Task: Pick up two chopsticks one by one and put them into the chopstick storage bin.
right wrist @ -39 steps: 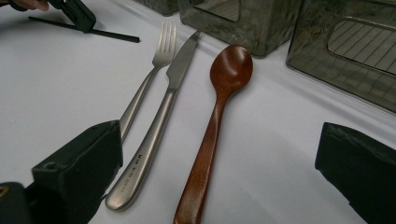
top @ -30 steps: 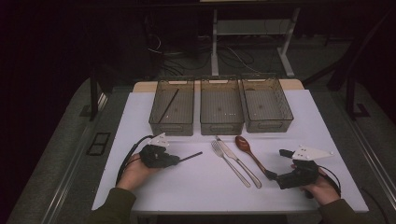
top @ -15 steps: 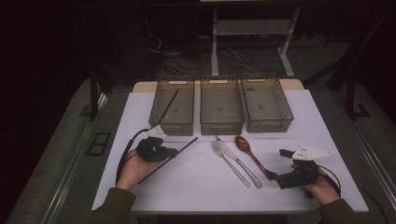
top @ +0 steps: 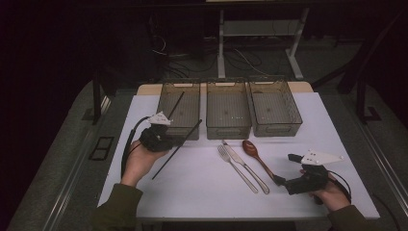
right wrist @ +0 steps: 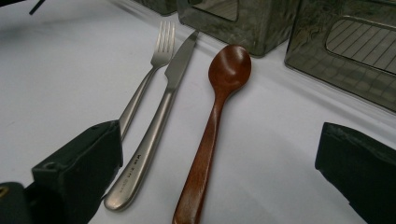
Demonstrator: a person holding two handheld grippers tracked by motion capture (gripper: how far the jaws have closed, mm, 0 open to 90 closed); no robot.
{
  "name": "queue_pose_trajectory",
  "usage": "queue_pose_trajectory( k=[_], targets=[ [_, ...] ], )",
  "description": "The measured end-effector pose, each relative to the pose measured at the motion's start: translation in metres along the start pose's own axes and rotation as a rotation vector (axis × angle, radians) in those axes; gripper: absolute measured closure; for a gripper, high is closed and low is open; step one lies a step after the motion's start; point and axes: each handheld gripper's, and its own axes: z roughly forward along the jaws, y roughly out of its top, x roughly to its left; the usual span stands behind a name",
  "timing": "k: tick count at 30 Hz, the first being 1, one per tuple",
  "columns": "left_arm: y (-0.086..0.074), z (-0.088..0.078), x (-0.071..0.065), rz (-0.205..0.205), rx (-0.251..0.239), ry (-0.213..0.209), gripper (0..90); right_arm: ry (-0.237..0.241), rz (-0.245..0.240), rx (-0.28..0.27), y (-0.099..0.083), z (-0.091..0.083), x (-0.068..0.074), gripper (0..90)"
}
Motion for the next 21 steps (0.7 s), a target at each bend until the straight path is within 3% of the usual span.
queue_pose_trajectory(
  k=[4,10,18,21],
  targets=[
    [0.024,-0.007,0.008,0.001,-0.005,0.033,85.7,0.003,0.009,0.006,0.000,0.000,0.001,0.3],
    [0.061,-0.010,0.033,-0.016,-0.017,0.078,85.7,0.000,0.003,-0.001,0.000,0.000,0.000,0.3],
    [0.099,-0.003,0.068,-0.065,-0.049,0.128,85.7,0.004,0.007,-0.003,0.000,-0.001,0.000,0.3],
    [0.113,0.002,0.078,-0.053,-0.049,0.146,85.7,0.005,0.007,-0.006,0.000,-0.001,0.000,0.3]
  ],
)
